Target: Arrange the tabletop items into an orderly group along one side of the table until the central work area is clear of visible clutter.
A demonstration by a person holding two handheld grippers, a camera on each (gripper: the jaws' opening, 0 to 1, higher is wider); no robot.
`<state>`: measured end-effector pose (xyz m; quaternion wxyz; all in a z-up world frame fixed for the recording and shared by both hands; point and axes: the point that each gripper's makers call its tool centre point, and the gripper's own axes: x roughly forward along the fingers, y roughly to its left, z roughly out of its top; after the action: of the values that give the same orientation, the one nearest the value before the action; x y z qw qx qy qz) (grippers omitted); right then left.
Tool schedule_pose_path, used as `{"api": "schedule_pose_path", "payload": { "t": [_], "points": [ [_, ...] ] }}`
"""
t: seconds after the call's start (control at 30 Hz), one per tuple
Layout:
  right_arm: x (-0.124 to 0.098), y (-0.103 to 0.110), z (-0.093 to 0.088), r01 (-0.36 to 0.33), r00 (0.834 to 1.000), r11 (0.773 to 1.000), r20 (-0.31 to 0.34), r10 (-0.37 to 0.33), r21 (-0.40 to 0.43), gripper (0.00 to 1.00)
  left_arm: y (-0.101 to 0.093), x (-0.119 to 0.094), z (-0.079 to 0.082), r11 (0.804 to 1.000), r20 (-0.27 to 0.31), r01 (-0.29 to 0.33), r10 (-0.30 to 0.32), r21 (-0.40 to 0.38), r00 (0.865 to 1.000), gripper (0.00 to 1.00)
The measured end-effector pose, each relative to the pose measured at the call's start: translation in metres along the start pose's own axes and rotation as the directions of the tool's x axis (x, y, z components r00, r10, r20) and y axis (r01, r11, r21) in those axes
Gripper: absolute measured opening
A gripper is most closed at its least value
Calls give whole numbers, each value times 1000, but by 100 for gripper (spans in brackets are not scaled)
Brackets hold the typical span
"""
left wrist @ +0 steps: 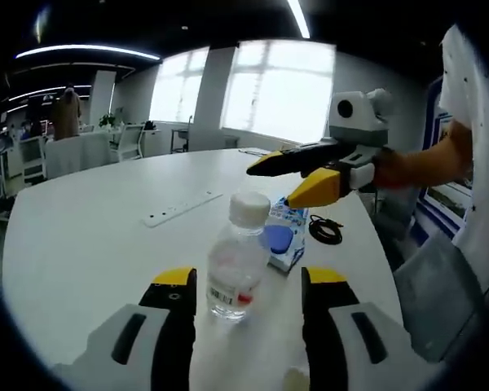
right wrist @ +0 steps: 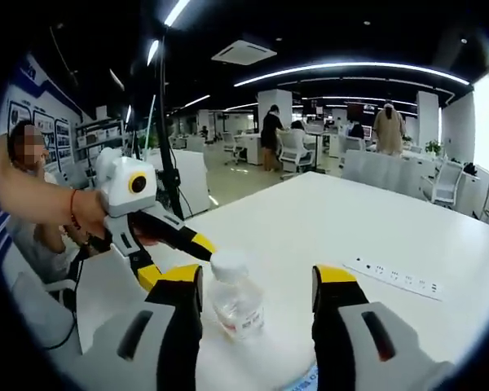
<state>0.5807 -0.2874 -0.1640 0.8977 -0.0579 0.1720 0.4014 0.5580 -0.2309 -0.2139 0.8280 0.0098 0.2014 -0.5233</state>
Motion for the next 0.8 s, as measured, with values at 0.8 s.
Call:
{"api": "schedule_pose_path", "payload": {
  "t": [0.8],
  "points": [
    [-35, -13, -7, -8, 1000, 1000, -8, 8, -2, 59, -21, -38, -7, 997, -48, -64, 62, -41, 997, 54]
  ]
}}
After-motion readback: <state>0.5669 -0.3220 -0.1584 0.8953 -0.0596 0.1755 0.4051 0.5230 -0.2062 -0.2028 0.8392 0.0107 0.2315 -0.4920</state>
